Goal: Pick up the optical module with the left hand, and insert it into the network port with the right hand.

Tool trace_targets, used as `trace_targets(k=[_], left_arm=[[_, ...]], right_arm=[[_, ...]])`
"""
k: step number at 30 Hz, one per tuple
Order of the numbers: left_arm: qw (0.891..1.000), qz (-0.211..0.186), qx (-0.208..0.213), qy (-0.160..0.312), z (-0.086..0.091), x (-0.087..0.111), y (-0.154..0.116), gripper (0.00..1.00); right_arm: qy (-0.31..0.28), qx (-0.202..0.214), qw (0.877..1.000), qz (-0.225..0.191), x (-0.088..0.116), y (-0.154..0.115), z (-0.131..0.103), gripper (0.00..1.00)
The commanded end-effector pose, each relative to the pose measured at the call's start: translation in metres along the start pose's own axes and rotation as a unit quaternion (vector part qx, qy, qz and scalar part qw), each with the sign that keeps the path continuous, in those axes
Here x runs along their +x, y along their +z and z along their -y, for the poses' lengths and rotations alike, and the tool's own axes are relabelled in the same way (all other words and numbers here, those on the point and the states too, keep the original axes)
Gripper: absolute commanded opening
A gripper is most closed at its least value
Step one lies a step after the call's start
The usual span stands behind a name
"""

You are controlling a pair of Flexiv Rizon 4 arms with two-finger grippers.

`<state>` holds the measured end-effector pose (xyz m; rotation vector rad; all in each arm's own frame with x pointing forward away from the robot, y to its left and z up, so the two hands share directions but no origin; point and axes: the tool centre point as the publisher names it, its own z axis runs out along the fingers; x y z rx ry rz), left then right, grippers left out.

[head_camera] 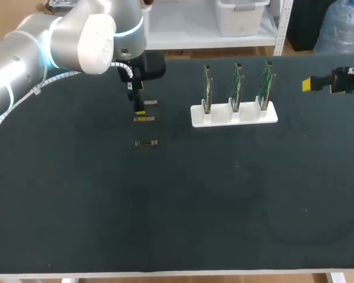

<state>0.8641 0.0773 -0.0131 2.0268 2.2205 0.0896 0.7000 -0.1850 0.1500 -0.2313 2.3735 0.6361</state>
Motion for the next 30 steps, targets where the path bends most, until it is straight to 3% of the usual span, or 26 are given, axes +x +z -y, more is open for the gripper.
trace_targets(k=[1,17,19,21,23,24,26,27,30], left_arm=[[1.0,-0.004,0.004,-0.003,-0.003,0.0,0.001,1.0],[1.0,-0.012,0.014,-0.004,0.005,0.0,0.004,1.0],[1.0,-0.013,0.016,-0.003,0.005,-0.001,0.004,0.96],[1.0,-0.014,0.019,0.0,0.005,-0.002,0.004,1.0],[1.0,-0.016,0.021,0.003,0.006,-0.003,0.004,0.71],[1.0,-0.016,0.021,0.004,0.007,-0.004,0.005,0.62],[1.0,-0.017,0.022,0.007,0.007,-0.004,0.005,0.16],[1.0,-0.018,0.023,0.008,0.007,-0.004,0.006,0.0],[0.999,-0.02,0.023,0.01,0.008,-0.004,0.007,0.0]], right_arm=[[0.0,0.0,1.0,0.0,0.0,0.0,0.0,1.0],[0.0,0.0,1.0,0.0,0.0,0.0,0.0,1.0],[0.0,0.0,1.0,0.0,0.0,0.0,0.0,1.0],[0.0,0.0,1.0,0.0,0.0,0.0,0.0,1.0],[0.0,0.0,1.0,0.0,0.0,0.0,0.0,1.0],[0.0,0.0,1.0,0.0,0.0,0.0,0.0,1.0],[0.0,0.0,1.0,0.0,0.0,0.0,0.0,1.0],[0.0,0.0,1.0,0.0,0.0,0.0,0.0,1.0],[0.0,0.0,1.0,0.0,0.0,0.0,0.0,1.0]])
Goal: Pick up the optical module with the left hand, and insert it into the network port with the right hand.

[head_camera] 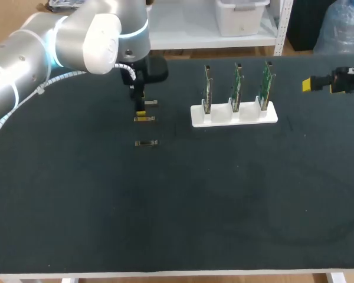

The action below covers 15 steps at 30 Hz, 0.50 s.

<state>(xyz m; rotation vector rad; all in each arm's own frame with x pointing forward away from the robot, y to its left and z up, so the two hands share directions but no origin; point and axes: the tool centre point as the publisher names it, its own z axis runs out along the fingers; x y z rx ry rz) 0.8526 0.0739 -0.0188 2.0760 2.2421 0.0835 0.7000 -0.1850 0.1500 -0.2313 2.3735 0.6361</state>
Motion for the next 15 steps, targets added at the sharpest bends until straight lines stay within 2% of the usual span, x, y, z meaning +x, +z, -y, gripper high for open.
trace_targets(k=[1,15], left_arm=[[1.0,-0.006,0.005,0.002,-0.0051,-0.0019,0.0029,0.0],[1.0,-0.007,0.0,0.003,-0.0047,0.001,0.0011,0.0]], right_arm=[[0.0,0.0,1.0,0.0,0.0,0.0,0.0,1.0],[0.0,0.0,1.0,0.0,0.0,0.0,0.0,1.0]])
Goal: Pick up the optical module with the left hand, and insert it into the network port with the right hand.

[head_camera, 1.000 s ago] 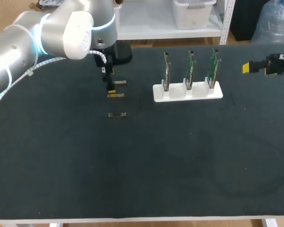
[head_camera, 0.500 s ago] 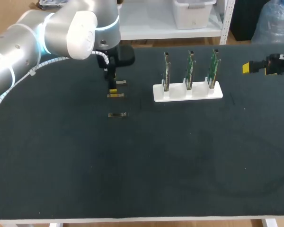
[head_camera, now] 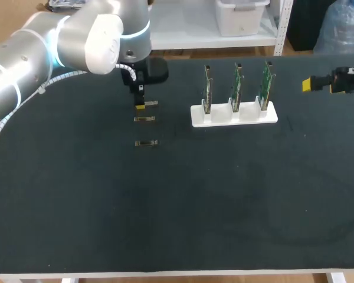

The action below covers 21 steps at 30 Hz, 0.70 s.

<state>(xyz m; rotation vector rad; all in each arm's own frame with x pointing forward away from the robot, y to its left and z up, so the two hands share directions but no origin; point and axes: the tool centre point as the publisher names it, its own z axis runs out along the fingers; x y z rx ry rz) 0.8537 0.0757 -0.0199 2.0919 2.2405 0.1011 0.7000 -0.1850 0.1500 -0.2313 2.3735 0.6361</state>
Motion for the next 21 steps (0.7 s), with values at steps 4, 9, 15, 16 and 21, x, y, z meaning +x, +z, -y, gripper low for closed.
trace_targets(k=[4,9,15,16,21], left_arm=[[1.0,0.012,-0.005,-0.023,-0.005,0.0,-0.004,0.0],[0.995,0.06,-0.008,-0.081,-0.012,-0.001,-0.019,0.0],[0.971,0.157,-0.007,-0.178,-0.02,-0.004,-0.051,0.0],[0.967,0.173,-0.014,-0.189,-0.021,-0.004,-0.057,0.0],[0.936,0.254,-0.022,-0.243,-0.02,-0.003,-0.087,0.0]], right_arm=[[0.0,0.0,1.0,0.0,0.0,0.0,0.0,1.0],[0.0,0.0,1.0,0.0,0.0,0.0,0.0,1.0],[0.0,0.0,1.0,0.0,0.0,0.0,0.0,1.0],[0.0,0.0,1.0,0.0,0.0,0.0,0.0,1.0],[0.0,0.0,1.0,0.0,0.0,0.0,0.0,1.0]])
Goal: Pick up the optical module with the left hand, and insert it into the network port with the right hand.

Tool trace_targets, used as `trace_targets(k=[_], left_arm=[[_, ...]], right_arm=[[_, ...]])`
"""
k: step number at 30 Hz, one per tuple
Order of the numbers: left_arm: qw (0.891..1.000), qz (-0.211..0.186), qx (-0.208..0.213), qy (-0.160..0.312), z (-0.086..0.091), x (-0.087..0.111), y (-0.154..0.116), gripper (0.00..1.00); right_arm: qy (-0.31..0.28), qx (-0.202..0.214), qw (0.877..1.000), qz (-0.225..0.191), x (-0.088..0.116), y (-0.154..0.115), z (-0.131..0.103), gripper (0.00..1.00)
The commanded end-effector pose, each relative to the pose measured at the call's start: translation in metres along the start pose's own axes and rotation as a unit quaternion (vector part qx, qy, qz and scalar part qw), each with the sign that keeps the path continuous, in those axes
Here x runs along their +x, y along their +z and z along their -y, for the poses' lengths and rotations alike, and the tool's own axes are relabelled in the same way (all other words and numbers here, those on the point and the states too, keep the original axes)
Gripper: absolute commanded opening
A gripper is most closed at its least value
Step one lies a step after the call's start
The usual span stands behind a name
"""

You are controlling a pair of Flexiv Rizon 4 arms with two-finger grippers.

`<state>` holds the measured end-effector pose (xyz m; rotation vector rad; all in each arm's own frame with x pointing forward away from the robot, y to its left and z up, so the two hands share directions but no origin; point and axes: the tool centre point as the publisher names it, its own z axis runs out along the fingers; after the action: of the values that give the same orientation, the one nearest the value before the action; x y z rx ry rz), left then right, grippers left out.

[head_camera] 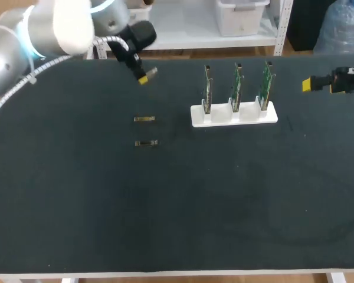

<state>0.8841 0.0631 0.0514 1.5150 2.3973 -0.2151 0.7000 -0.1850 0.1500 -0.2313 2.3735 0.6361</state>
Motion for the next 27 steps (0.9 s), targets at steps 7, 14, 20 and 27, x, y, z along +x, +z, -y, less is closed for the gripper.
trace_targets(k=[7,14,20,27], left_arm=[[0.963,0.233,0.014,-0.134,0.016,0.002,-0.061,0.0],[0.924,0.33,0.062,-0.184,0.025,-0.007,-0.094,0.0],[0.886,0.396,0.11,-0.215,0.032,-0.014,-0.12,0.0],[0.844,0.459,0.142,-0.239,0.036,-0.014,-0.151,0.0]], right_arm=[[0.0,0.0,1.0,0.0,0.0,0.0,0.0,1.0],[0.0,0.0,1.0,0.0,0.0,0.0,0.0,1.0],[0.0,0.0,1.0,0.0,0.0,0.0,0.0,1.0],[0.0,0.0,1.0,0.0,0.0,0.0,0.0,1.0]])
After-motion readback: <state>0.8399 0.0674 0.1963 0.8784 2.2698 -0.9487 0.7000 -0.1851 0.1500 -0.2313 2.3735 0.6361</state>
